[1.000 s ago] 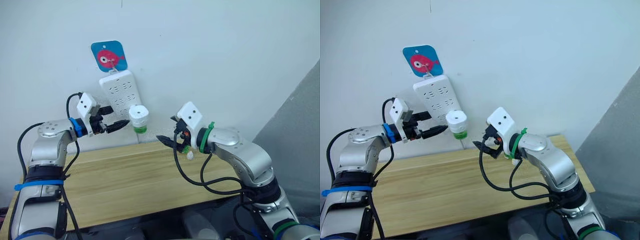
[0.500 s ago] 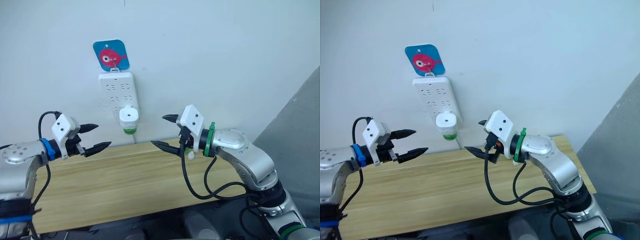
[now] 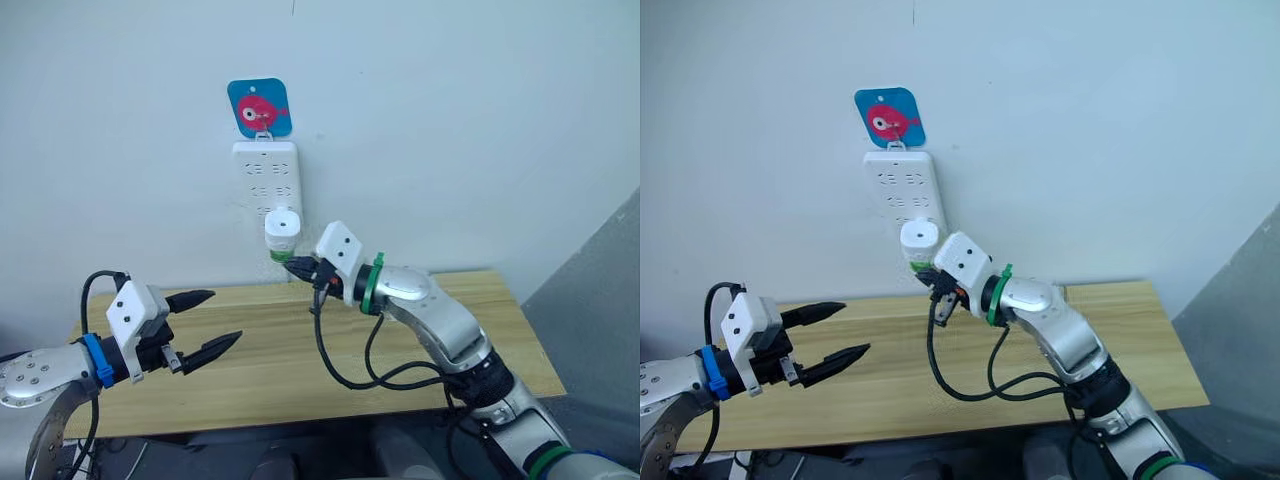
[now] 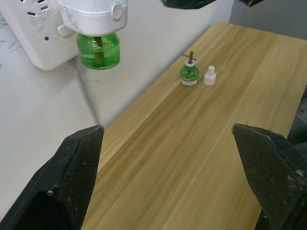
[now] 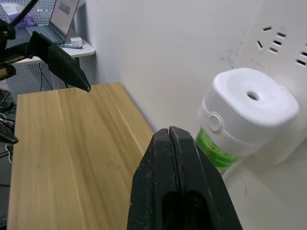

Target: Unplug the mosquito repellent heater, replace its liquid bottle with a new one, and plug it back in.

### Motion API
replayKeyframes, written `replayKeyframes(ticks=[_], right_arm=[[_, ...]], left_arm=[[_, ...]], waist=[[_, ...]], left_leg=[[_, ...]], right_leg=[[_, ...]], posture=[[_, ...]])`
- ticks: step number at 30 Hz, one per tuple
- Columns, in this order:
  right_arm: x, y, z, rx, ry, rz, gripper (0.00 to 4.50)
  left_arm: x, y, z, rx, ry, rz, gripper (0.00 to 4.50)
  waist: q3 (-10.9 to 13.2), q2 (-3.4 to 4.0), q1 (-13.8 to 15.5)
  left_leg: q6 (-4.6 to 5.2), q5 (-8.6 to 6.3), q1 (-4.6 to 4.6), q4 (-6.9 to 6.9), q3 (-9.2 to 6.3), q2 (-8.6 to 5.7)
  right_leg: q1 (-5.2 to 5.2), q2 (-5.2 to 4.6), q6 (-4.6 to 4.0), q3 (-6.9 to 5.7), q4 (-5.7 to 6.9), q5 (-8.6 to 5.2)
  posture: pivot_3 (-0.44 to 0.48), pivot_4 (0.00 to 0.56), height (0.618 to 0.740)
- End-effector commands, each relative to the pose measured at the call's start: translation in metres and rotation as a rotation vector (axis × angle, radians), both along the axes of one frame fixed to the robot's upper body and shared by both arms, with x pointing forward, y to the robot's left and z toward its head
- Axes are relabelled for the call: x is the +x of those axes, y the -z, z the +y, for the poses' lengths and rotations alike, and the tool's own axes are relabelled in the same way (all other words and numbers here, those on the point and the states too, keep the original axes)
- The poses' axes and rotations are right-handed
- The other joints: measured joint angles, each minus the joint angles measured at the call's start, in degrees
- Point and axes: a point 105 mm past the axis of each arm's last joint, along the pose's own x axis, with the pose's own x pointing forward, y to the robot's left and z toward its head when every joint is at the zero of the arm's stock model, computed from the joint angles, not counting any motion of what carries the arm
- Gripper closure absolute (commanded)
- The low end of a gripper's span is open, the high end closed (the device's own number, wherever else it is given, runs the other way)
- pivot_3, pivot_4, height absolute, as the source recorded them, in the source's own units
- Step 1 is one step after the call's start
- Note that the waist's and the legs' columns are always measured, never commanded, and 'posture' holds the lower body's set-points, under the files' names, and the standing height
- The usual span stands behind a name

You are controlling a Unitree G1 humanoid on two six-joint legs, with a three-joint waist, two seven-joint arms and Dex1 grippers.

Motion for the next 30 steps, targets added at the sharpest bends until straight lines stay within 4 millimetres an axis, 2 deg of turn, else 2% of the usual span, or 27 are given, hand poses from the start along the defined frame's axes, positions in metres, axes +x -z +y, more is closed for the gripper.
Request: replayKeyframes(ticks=[1, 11, 30], right_arm=[[0.01, -0.014, 0.005, 0.033, 0.041, -0.064, 4.45], [0.026, -0.009, 0.01, 0.044, 0.122, -0.069, 4.45], [0.027, -0.002, 0.008, 0.018, 0.125, -0.047, 4.45]], left_arm=[[-0.003, -0.01, -0.006, -0.018, 0.014, -0.043, 0.0], [-0.001, -0.021, -0.02, -0.07, 0.034, -0.094, 0.0], [-0.002, -0.028, -0.027, -0.091, 0.031, -0.121, 0.0]], waist=[[0.0, -0.05, 0.2], [-0.1, -0.11, 0.3], [-0.1, -0.15, 0.3]], left_leg=[[0.0, 0.0, -0.01, 0.0, 0.0, 0.0], [-0.01, 0.0, -0.02, -0.03, -0.02, 0.01], [-0.01, 0.0, -0.02, -0.02, -0.04, 0.01]], right_leg=[[0.0, 0.0, 0.0, -0.01, 0.0, 0.0], [-0.02, 0.0, -0.25, -0.04, 0.01, 0.12], [-0.01, 0.03, -0.29, -0.05, 0.03, 0.14]], posture=[[-0.025, 0.056, 0.74], [-0.02, 0.049, 0.74], [-0.023, 0.046, 0.74]])
